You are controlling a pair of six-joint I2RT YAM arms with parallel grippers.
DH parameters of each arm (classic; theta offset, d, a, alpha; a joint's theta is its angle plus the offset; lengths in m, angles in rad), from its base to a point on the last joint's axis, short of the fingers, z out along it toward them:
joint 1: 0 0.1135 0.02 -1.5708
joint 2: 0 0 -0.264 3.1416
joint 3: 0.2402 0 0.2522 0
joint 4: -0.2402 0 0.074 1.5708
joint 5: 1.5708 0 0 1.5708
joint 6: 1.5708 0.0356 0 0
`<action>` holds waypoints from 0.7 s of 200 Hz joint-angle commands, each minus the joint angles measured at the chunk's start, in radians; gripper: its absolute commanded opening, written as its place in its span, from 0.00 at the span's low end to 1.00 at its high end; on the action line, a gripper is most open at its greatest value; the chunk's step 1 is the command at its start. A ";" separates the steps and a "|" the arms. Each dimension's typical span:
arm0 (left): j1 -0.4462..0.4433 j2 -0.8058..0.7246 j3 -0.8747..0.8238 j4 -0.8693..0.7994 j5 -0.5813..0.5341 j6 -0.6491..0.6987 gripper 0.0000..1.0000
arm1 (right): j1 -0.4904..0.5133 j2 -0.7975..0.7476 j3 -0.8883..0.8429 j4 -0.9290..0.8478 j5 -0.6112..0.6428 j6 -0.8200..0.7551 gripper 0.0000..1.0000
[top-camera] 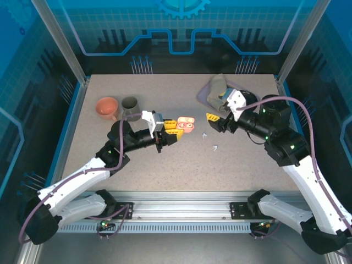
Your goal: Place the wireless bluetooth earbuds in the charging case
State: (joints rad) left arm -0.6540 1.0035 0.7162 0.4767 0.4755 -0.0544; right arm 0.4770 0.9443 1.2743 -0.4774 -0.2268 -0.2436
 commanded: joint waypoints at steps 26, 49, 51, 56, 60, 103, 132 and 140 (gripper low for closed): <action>-0.009 -0.020 -0.015 0.077 0.003 -0.016 0.00 | -0.164 0.053 -0.046 0.124 -0.308 0.470 0.76; -0.010 -0.023 -0.014 0.082 0.006 -0.016 0.00 | -0.208 0.067 -0.071 0.206 -0.495 0.578 0.90; -0.010 -0.022 -0.014 0.082 0.006 -0.016 0.00 | -0.209 0.068 -0.073 0.209 -0.504 0.581 0.92; -0.009 -0.021 -0.012 0.085 0.006 -0.016 0.00 | -0.209 0.069 -0.078 0.223 -0.527 0.589 0.94; -0.009 -0.021 -0.012 0.088 0.006 -0.018 0.00 | -0.209 0.070 -0.081 0.232 -0.543 0.598 0.96; -0.010 -0.006 -0.009 0.133 0.021 -0.037 0.00 | -0.181 0.110 -0.058 0.219 -0.665 0.645 1.00; -0.010 0.002 -0.001 0.139 0.027 -0.044 0.00 | -0.130 0.160 -0.008 0.116 -0.683 0.596 1.00; -0.010 0.002 0.001 0.137 0.027 -0.044 0.00 | -0.118 0.171 0.000 0.099 -0.687 0.584 1.00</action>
State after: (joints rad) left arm -0.6575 1.0016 0.7155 0.5583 0.4774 -0.0807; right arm 0.3149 1.0809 1.2201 -0.2985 -0.8448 0.3561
